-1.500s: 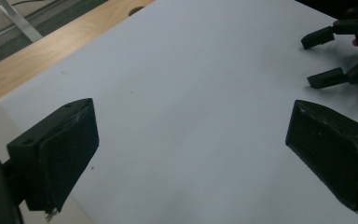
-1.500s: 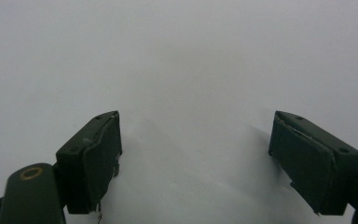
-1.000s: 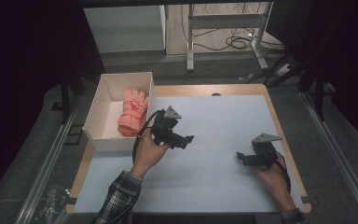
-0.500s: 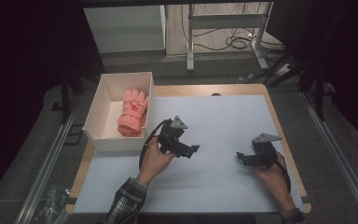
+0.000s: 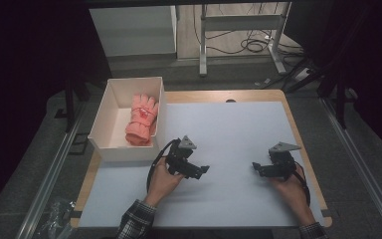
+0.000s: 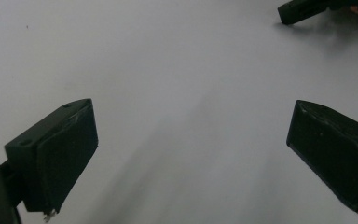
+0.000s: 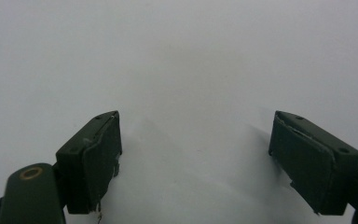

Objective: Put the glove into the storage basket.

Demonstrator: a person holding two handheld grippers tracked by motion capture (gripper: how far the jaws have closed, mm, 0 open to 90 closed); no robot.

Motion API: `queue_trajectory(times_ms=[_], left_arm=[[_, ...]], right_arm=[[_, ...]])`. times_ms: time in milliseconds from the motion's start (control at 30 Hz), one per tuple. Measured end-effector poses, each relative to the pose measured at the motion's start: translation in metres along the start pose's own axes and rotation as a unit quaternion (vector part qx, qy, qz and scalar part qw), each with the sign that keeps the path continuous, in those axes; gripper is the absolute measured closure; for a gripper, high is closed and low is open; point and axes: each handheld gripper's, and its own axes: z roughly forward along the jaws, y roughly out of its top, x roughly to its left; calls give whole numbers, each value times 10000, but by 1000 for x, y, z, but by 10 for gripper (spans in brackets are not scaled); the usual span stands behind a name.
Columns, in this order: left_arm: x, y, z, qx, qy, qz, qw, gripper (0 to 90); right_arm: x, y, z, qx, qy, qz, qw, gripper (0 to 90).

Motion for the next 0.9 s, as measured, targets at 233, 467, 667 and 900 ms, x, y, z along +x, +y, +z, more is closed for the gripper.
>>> queue_trajectory(times_ms=[233, 467, 667, 900], left_arm=[[2, -21, 5, 90, 62, 2, 9999, 21], [3, -41, 13, 263, 213, 16, 9994, 20], [2, -46, 15, 300, 365, 161, 9988, 20], [2, -46, 16, 325, 387, 193, 9985, 17]], right_arm=[[0, 0, 0, 0, -1, -1, 10000, 172], [0, 0, 0, 0, -1, -2, 10000, 172], [0, 0, 0, -1, 0, 3, 10000, 172], [0, 0, 0, 1, 0, 6, 10000, 172]])
